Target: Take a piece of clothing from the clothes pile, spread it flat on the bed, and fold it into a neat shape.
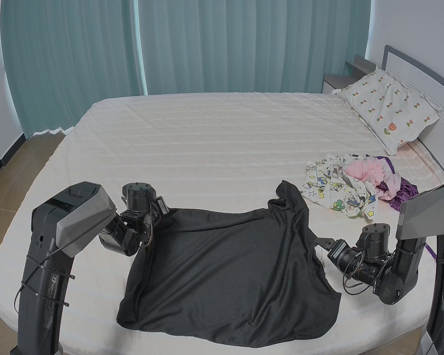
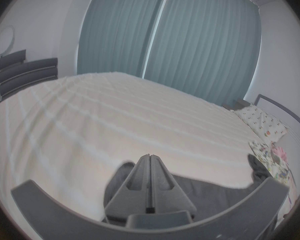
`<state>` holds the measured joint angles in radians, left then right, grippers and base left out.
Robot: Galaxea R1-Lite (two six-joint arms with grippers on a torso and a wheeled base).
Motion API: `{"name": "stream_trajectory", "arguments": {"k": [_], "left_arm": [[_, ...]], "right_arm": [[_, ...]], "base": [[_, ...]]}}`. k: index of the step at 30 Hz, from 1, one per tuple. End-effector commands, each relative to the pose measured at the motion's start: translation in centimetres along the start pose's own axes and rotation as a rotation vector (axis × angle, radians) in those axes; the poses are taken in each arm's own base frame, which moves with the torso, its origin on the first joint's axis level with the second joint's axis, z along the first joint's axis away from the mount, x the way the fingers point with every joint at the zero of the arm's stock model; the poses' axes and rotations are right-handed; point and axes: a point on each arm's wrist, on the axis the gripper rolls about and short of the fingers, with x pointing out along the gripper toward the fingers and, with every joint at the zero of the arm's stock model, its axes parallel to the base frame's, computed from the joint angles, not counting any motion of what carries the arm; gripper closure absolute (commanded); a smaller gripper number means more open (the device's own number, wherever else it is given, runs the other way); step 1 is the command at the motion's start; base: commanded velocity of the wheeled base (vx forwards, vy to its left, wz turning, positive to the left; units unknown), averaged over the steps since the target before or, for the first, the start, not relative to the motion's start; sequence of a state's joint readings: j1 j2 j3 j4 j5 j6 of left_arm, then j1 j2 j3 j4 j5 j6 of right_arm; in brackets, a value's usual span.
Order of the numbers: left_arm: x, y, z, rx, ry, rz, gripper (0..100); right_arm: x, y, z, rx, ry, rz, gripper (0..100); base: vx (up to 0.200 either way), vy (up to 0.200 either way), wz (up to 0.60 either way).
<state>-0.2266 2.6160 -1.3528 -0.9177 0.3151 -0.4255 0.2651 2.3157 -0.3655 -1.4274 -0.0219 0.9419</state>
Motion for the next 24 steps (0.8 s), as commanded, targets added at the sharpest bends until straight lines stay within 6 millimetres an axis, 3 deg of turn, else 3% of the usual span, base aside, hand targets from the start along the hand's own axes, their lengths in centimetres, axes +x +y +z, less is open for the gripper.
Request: {"name": "stream_trajectory", "arguments": {"k": [1,3,14,15,21,24], "left_arm": [[3.7,2.5,2.6,-0.005,-0.138,0.078,100],[4.7,3.0,3.7,-0.023,-0.185,0.078,100],[5.9,3.9,3.2,-0.004,-0.154,0.102,100],[5.9,3.9,3.2,-0.004,-0.154,0.102,0],[5.9,4.8,3.7,-0.015,-0.144,0.125,0],[5.4,5.3,5.1,-0.044,-0.16,0.137,0]], "right_arm": [[0.0,0.0,0.0,0.0,0.0,-0.002,0],[0.0,0.0,-0.1,-0.001,0.004,-0.002,0],[0.4,-0.5,-0.4,-0.001,0.007,-0.009,0],[0.4,-0.5,-0.4,-0.001,0.007,-0.009,0],[0.3,-0.5,-0.4,-0.001,0.008,-0.01,0],[0.3,-0.5,-0.4,0.0,0.004,-0.009,0]], "base": [[0.0,0.0,0.0],[0.0,0.0,0.0],[0.0,0.0,0.0],[0.0,0.0,0.0],[0.0,0.0,0.0],[0.0,0.0,0.0]]}}
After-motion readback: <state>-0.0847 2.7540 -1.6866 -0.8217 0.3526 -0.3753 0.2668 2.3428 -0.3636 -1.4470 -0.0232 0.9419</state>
